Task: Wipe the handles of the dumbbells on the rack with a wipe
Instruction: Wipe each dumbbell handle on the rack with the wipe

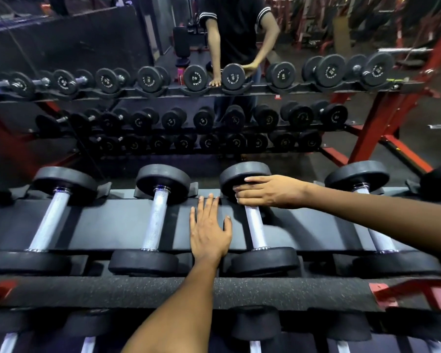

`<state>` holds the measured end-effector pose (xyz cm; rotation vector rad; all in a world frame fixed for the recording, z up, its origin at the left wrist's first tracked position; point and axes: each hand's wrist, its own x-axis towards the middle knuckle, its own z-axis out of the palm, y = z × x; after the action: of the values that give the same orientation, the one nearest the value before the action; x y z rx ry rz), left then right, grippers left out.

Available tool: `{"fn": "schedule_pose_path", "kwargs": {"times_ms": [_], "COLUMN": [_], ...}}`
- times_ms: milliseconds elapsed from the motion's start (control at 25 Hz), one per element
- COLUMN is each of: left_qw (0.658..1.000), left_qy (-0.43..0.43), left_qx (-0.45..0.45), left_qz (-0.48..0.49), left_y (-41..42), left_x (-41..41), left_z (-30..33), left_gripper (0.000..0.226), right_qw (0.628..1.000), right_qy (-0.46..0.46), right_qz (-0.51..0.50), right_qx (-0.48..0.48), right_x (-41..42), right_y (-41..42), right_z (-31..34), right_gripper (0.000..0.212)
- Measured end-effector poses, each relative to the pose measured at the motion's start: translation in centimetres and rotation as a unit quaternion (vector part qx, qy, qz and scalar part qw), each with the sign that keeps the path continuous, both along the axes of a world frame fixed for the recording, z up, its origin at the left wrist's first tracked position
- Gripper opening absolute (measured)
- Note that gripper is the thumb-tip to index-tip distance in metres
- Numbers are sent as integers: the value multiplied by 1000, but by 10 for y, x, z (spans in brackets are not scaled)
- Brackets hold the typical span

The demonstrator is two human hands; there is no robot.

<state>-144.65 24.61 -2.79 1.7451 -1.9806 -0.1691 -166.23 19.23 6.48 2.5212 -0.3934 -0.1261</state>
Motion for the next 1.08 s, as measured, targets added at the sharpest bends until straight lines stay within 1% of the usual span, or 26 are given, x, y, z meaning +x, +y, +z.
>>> {"fn": "schedule_pose_path", "kwargs": {"times_ms": [80,160,240,280,320,400,440,480,560,600,640,680,720,760,800,840,880,920,960,1000,1040,1080], "left_qw": [1000,1000,1000,1000,1000,1000,1000,1000,1000,1000,1000,1000,1000,1000,1000,1000,1000,1000,1000,1000,1000,1000], "left_qy": [-3,-7,-8,-9,-9,-6,-4,-2,-1,-1,-1,-1,0,1,3,5,8,9,9,7,8,10], "left_qx": [1,5,6,8,9,7,6,6,7,7,7,7,7,9,11,10,7,3,4,4,3,3], "left_qz": [1,1,2,3,3,4,4,4,1,0,-1,-2,-2,-2,-3,-3,-2,-1,0,2,2,2], "left_y": [0,1,1,0,-1,0,0,0,1,2,2,2,3,2,2,2,2,2,3,3,3,3], "left_x": [0,1,1,1,1,2,2,2,2,1,1,1,2,2,3,3,3,2,2,1,1,2], "left_z": [1,0,0,0,0,0,0,1,1,2,3,4,3,3,2,2,1,2,2,2,2,2], "left_gripper": [67,67,67,67,67,67,67,67,67,67,67,66,65,62,61,60,60,60,60,60,60,61], "right_qw": [999,997,995,994,993,993,994,996,990,986,979,957,900,795,651,490,336,214,127,75,55,61], "right_qy": [23,7,11,20,27,23,9,-18,-105,-146,-200,-283,-389,-499,-591,-656,-686,-684,-670,-657,-649,-639], "right_qz": [25,70,89,96,99,95,90,84,95,83,42,-42,-165,-302,-418,-478,-488,-460,-413,-379,-365,-372], "right_qx": [15,31,38,41,50,65,54,38,-3,1,19,59,110,165,228,316,422,524,604,647,665,671], "right_x": [27,39,43,44,45,45,42,38,27,18,10,1,-3,-5,-3,5,16,28,38,44,48,44], "right_y": [-4,-8,-12,-15,-15,-16,-17,-15,-5,1,12,21,31,38,41,42,40,40,38,36,36,34], "right_z": [1,1,3,2,4,8,10,12,10,6,3,-4,-7,-10,-13,-14,-16,-15,-16,-15,-10,-5], "right_gripper": [34,22,11,11,14,28,33,35,37,37,36,29,18,10,5,5,9,14,17,19,22,24]}}
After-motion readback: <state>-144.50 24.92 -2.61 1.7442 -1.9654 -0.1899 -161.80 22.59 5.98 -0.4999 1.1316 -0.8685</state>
